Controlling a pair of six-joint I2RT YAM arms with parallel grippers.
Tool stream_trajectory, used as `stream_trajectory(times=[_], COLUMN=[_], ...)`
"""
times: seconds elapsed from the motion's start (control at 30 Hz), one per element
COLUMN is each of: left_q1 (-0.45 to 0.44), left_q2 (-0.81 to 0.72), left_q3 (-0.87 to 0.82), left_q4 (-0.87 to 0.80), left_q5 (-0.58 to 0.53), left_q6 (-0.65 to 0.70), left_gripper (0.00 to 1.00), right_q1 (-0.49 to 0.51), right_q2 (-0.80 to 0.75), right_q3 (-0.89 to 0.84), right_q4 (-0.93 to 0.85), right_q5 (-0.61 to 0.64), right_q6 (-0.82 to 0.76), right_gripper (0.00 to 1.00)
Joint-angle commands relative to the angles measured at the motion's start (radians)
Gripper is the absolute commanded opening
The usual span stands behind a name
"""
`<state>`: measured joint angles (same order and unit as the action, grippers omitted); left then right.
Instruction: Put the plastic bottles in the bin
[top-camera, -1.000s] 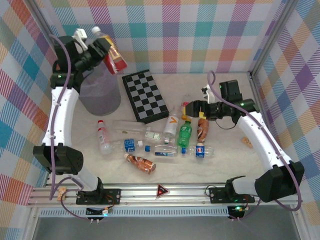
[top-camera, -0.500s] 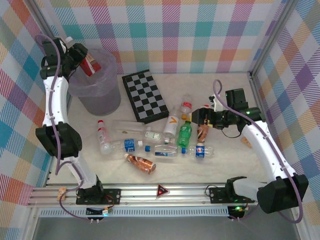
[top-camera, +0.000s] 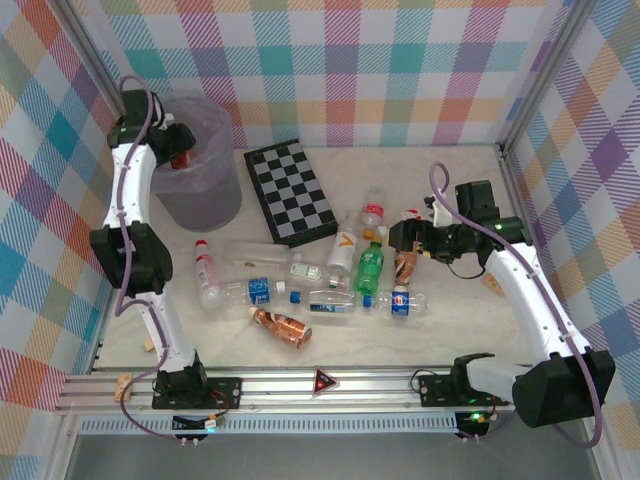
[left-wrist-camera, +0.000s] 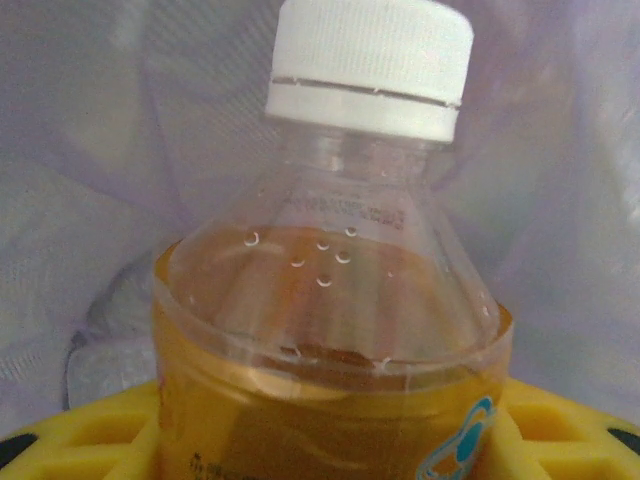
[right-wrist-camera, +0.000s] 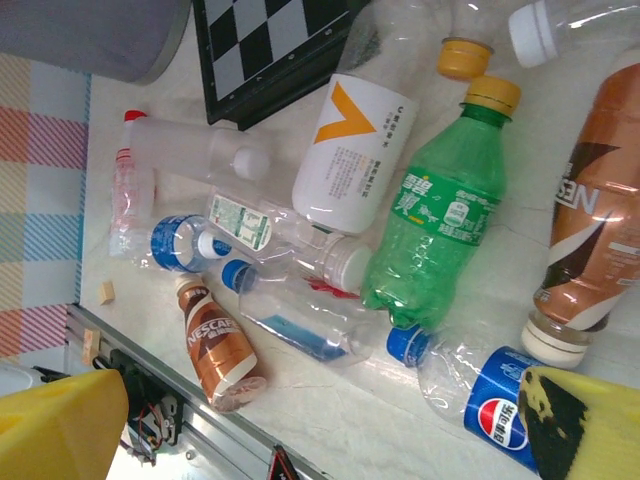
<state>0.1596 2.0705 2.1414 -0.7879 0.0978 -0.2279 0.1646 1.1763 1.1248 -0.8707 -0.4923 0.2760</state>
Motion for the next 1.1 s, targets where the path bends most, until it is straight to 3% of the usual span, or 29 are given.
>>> stream_trajectory(times=[0.0,0.07,0.23,0.37,0.53,0.73,1.07], left_q1=[-0.015,-0.017,-0.019,-0.019,-0.019,-0.019,-0.019], left_q2=[0.009,0.019,0.020,0.013,0.013,-0.013,-0.060], left_q3=[-0.037,-0.048,-0.057,-0.058,-0.053,-0.037,0.081], left_q4=[-0.021,-0.017,-0.009,-0.003,-0.004,-0.016,-0.087], left_q5=[-0.034,-0.035,-0.042,-0.036,-0.019,-0.040,-0.110], left_q6=[0.056,0.055,0.053,0.047,0.041,0.056,0.135], left_gripper=[0.39,0.45,0.78,0.91,0.95,0.95,0.99], right_q1=[-0.021,-0.035,-0.061,-0.093,-0.191,-0.195,-0.188], right_q2=[-0.011,-0.019,-0.031,-0.026,0.020,-0.072,-0.295], right_q3=[0.001,-0.001,-0.007,-0.014,-0.052,-0.122,-0.286], right_q4=[-0.032,-0.031,-0.039,-0.077,-0.149,-0.155,-0.249], right_q5=[0.020,0.025,0.026,0.133,0.221,0.247,0.251], right_q6=[0.004,0.014,0.017,0.086,0.158,0.278,0.689], right_gripper=[1.00,1.00,1.00,0.99,1.00,1.00,0.97])
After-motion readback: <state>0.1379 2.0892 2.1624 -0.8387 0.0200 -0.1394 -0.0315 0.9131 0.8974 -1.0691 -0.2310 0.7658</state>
